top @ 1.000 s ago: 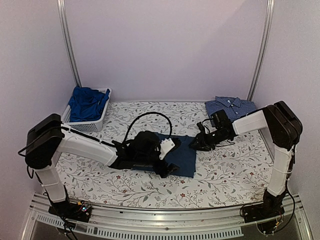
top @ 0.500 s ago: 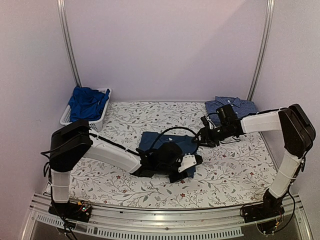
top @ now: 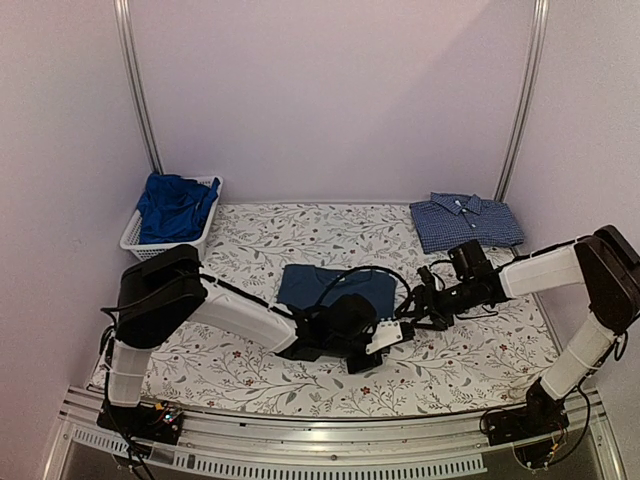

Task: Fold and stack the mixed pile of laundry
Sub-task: Pick up the square-folded T-shirt from the center of the board.

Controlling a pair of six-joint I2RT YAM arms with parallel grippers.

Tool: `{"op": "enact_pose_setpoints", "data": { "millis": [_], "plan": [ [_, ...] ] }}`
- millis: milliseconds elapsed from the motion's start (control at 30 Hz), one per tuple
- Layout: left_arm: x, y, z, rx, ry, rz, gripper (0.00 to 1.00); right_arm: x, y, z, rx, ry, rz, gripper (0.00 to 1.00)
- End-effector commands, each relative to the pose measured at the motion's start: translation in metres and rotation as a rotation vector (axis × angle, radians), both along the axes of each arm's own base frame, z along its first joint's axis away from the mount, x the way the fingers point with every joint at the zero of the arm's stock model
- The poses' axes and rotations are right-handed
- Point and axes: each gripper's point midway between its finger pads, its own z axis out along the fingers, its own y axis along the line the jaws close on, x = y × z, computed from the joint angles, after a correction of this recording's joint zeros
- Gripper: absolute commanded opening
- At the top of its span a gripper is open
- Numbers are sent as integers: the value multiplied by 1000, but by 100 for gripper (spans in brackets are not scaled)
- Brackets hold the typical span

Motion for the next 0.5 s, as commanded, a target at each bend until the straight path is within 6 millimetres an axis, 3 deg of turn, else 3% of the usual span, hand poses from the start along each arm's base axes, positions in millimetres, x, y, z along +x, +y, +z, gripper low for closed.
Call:
{"op": "enact_pose_setpoints", "data": {
  "millis": [0, 200, 467],
  "plan": [
    [3, -1, -9, 19, 25, 12, 0, -2, 3, 9, 93, 10, -62, 70],
    [10, -12, 43, -150, 33, 25, 0, -9, 7, 2, 165, 76, -169, 72],
    [24, -18, 77, -264, 47, 62, 0, -9, 17, 5, 214, 120, -304, 73]
  ]
}}
